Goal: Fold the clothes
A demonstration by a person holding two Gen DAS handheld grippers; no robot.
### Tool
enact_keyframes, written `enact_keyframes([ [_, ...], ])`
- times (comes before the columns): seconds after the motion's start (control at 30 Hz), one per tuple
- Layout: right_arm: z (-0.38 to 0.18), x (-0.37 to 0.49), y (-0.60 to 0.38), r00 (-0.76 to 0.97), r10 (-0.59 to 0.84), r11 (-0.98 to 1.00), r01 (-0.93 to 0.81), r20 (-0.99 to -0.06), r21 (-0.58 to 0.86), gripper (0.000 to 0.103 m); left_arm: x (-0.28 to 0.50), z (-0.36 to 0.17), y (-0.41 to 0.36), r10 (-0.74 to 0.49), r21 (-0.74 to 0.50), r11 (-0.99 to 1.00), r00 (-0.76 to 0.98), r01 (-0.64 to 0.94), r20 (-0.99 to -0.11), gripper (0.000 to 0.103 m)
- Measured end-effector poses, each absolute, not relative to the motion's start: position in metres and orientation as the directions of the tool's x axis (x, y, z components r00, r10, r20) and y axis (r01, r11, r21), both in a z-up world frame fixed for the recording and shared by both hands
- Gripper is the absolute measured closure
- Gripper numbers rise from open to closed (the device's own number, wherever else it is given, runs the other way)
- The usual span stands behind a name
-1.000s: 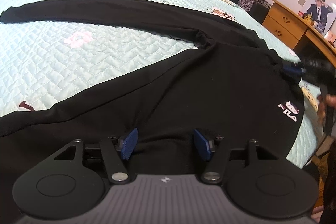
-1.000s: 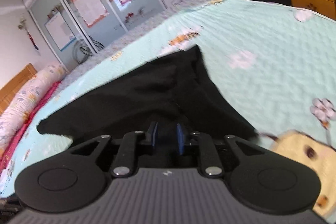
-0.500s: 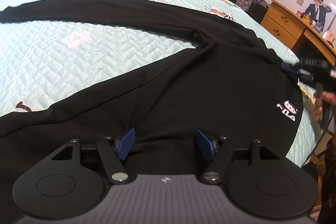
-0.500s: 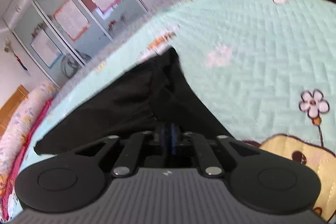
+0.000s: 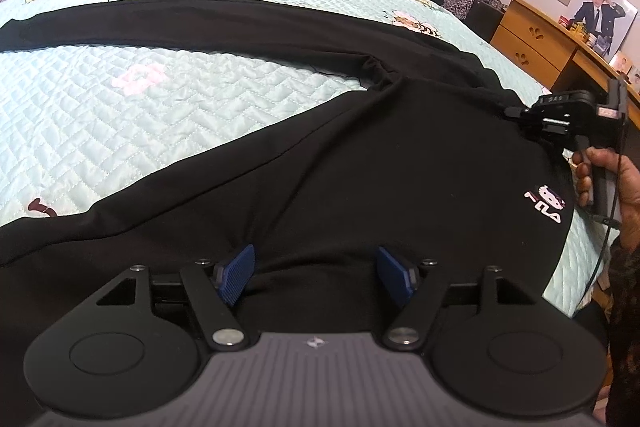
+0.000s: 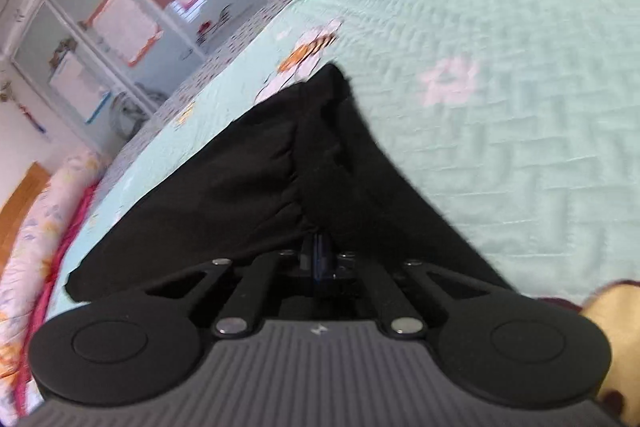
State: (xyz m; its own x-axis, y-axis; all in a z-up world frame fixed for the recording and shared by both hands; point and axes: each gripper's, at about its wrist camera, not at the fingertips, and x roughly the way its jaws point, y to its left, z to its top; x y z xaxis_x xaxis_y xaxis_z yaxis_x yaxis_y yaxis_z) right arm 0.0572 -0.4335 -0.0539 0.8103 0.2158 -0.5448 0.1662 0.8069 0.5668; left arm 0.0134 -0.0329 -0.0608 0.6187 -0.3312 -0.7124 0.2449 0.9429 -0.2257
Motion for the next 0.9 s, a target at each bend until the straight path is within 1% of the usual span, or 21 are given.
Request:
enact_keyframes([
  [0.1, -0.041, 0.051, -0.415, 0.825, 0.263, 0.827, 0.075, -0.5, 0.558, 0.074, 0.013, -0.061, -0.034, -0.33, -0.223, 0.943, 0.619, 0.246, -0.712, 0.029],
  [0.17, -0.032, 0.048, -0.402, 0.831, 0.3, 0.836, 0.007, -0.468, 0.549, 0.071, 0.012, -0.061, -0.036, -0.323, -0.214, 0.945, 0.623, 0.246, -0.713, 0.029],
  [0.2, -0.031, 0.05, -0.396, 0.822, 0.334, 0.835, -0.031, -0.461, 0.549, 0.067, 0.012, -0.061, -0.036, -0.323, -0.213, 0.946, 0.624, 0.246, -0.712, 0.029],
  [0.3, -0.04, 0.058, -0.383, 0.782, 0.388, 0.836, -0.075, -0.488, 0.544, 0.053, 0.012, -0.061, -0.034, -0.33, -0.223, 0.943, 0.624, 0.246, -0.708, 0.029],
  [0.33, -0.048, 0.063, -0.384, 0.767, 0.388, 0.837, -0.059, -0.512, 0.545, 0.052, 0.012, -0.062, -0.034, -0.334, -0.227, 0.942, 0.623, 0.246, -0.707, 0.029],
  [0.37, -0.057, 0.068, -0.388, 0.757, 0.371, 0.838, -0.023, -0.538, 0.546, 0.054, 0.012, -0.062, -0.033, -0.337, -0.231, 0.941, 0.623, 0.246, -0.706, 0.029],
  [0.4, -0.064, 0.069, -0.397, 0.759, 0.364, 0.825, 0.007, -0.541, 0.565, 0.069, 0.012, -0.062, -0.032, -0.339, -0.234, 0.94, 0.623, 0.247, -0.705, 0.029],
  [0.43, -0.067, 0.067, -0.405, 0.765, 0.357, 0.808, 0.034, -0.536, 0.588, 0.079, 0.012, -0.062, -0.032, -0.341, -0.235, 0.94, 0.624, 0.249, -0.703, 0.029],
  [0.47, -0.065, 0.065, -0.411, 0.775, 0.331, 0.809, 0.06, -0.538, 0.584, 0.082, 0.012, -0.062, -0.032, -0.343, -0.237, 0.939, 0.624, 0.25, -0.702, 0.029],
  [0.57, -0.057, 0.053, -0.418, 0.802, 0.242, 0.837, 0.112, -0.546, 0.535, 0.081, 0.011, -0.062, -0.032, -0.343, -0.236, 0.939, 0.626, 0.25, -0.7, 0.029],
  [0.6, -0.053, 0.048, -0.418, 0.809, 0.214, 0.848, 0.124, -0.547, 0.515, 0.079, 0.011, -0.062, -0.032, -0.342, -0.235, 0.939, 0.627, 0.25, -0.699, 0.029],
  [0.67, -0.045, 0.037, -0.412, 0.826, 0.194, 0.859, 0.117, -0.53, 0.498, 0.069, 0.01, -0.063, -0.032, -0.342, -0.234, 0.939, 0.629, 0.251, -0.698, 0.028],
  [0.7, -0.044, 0.035, -0.409, 0.83, 0.214, 0.859, 0.091, -0.515, 0.503, 0.064, 0.01, -0.063, -0.032, -0.341, -0.233, 0.939, 0.63, 0.251, -0.697, 0.028],
  [0.73, -0.043, 0.033, -0.405, 0.832, 0.239, 0.857, 0.061, -0.5, 0.512, 0.061, 0.01, -0.063, -0.032, -0.341, -0.232, 0.94, 0.631, 0.251, -0.697, 0.028],
  [0.9, -0.047, 0.01, -0.378, 0.791, 0.378, 0.849, -0.089, -0.48, 0.521, 0.06, 0.01, -0.062, -0.033, -0.34, -0.232, 0.94, 0.629, 0.25, -0.699, 0.028],
])
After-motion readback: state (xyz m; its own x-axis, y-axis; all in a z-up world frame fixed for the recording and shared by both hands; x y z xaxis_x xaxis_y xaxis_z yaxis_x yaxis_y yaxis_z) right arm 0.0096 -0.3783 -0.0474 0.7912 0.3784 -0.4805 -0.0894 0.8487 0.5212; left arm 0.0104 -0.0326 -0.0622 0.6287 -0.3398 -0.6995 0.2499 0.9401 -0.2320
